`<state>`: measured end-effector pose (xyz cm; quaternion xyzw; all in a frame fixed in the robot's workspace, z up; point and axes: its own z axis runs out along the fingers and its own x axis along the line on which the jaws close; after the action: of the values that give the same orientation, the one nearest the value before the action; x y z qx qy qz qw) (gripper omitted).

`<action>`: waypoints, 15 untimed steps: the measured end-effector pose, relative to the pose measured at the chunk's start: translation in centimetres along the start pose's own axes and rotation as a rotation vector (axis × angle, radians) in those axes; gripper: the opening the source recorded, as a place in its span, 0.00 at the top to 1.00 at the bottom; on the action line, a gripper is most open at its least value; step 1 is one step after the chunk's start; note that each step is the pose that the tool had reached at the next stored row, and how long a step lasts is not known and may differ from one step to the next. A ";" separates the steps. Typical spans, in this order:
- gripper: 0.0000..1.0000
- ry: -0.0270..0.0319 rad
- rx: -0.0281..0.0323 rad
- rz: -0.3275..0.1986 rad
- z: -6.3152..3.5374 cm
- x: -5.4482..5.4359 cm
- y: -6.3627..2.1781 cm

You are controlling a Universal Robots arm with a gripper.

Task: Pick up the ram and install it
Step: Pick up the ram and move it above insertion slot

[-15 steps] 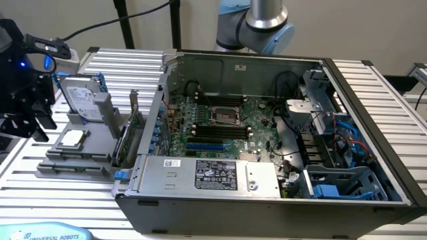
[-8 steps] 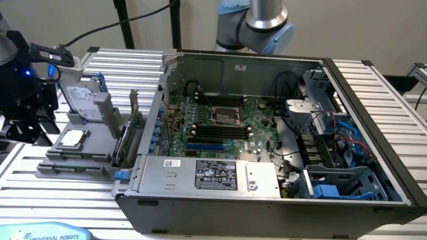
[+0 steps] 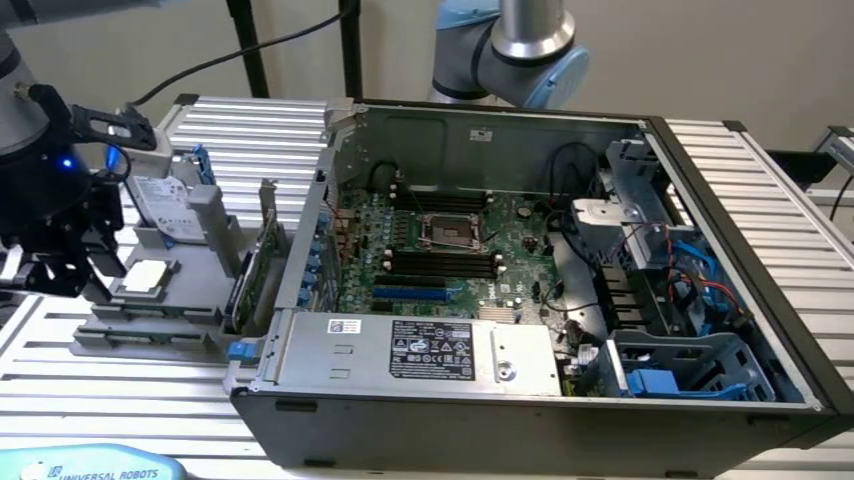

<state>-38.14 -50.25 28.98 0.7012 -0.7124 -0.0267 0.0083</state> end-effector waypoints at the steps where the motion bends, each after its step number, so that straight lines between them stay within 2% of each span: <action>1: 0.64 -0.0001 0.0001 0.000 0.19 0.0 -0.01; 15: 0.64 0.0000 0.0000 0.000 2.72 0.1 -0.31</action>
<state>-37.97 -50.25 26.25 0.7012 -0.7124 -0.0267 0.0083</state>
